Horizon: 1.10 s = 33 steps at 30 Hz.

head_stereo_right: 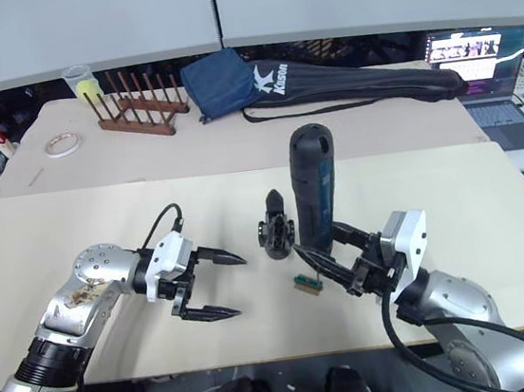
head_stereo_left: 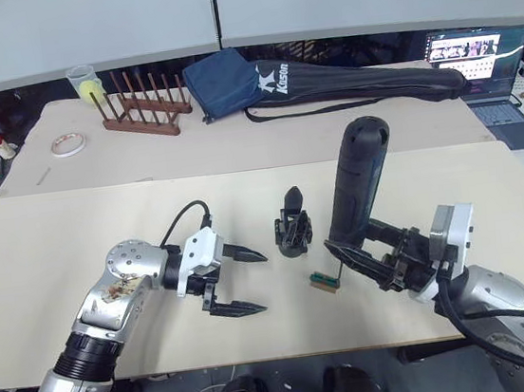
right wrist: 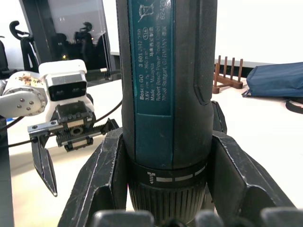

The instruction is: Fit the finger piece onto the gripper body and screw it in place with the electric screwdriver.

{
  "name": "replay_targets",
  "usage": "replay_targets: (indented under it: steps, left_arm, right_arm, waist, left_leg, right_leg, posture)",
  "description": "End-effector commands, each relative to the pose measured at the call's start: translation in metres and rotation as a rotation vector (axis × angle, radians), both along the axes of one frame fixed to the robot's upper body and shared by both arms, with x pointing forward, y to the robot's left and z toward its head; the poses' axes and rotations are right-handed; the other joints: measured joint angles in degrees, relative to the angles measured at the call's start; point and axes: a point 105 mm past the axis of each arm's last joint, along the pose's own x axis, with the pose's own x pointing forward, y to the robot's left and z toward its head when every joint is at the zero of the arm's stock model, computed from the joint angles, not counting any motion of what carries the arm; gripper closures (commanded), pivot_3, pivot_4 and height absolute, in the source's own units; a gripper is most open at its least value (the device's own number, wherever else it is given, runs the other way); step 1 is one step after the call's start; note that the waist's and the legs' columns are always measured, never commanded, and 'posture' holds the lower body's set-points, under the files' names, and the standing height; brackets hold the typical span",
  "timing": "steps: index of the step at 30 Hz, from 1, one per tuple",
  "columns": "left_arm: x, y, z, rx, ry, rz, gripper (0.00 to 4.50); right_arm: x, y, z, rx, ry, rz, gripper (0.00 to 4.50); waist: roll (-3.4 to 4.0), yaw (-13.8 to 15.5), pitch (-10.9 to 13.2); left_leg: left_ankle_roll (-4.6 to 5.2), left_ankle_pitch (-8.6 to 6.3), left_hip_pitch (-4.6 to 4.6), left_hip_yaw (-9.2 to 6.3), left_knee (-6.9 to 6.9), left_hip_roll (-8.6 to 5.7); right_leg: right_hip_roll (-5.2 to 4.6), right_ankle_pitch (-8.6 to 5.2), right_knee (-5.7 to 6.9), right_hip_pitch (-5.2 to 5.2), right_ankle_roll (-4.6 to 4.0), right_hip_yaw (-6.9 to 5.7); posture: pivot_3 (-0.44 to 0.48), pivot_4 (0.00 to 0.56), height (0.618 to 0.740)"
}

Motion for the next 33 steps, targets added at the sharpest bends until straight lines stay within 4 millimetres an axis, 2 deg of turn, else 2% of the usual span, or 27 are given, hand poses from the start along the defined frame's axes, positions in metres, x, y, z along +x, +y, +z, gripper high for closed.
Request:
replay_targets:
  steps: [1, 33]
  left_arm:
    - [-0.0022, -0.0028, 0.0084, -0.014, -0.044, -0.019, 0.00]
    - [-0.0008, -0.0027, 0.0092, -0.002, -0.051, -0.016, 0.00]
  right_arm:
    - [-0.0066, 0.0026, 0.0137, 0.024, -0.084, 0.019, 2.59]
    - [0.0022, 0.0051, 0.0177, 0.003, -0.114, -0.002, 2.59]
  waist:
    - [0.00, 0.00, 0.00]
    - [0.00, 0.00, 0.00]
  left_leg:
    - [0.00, 0.00, 0.00, 0.00, 0.00, 0.00]
    - [-0.01, 0.00, 0.00, 0.00, 0.00, 0.00]
  right_leg:
    - [0.00, 0.00, 0.00, 0.00, 0.00, 0.00]
    - [0.00, 0.00, 0.00, 0.00, 0.00, 0.00]
  posture:
    - [0.000, 0.150, 0.740]
    - [0.000, 0.150, 0.740]
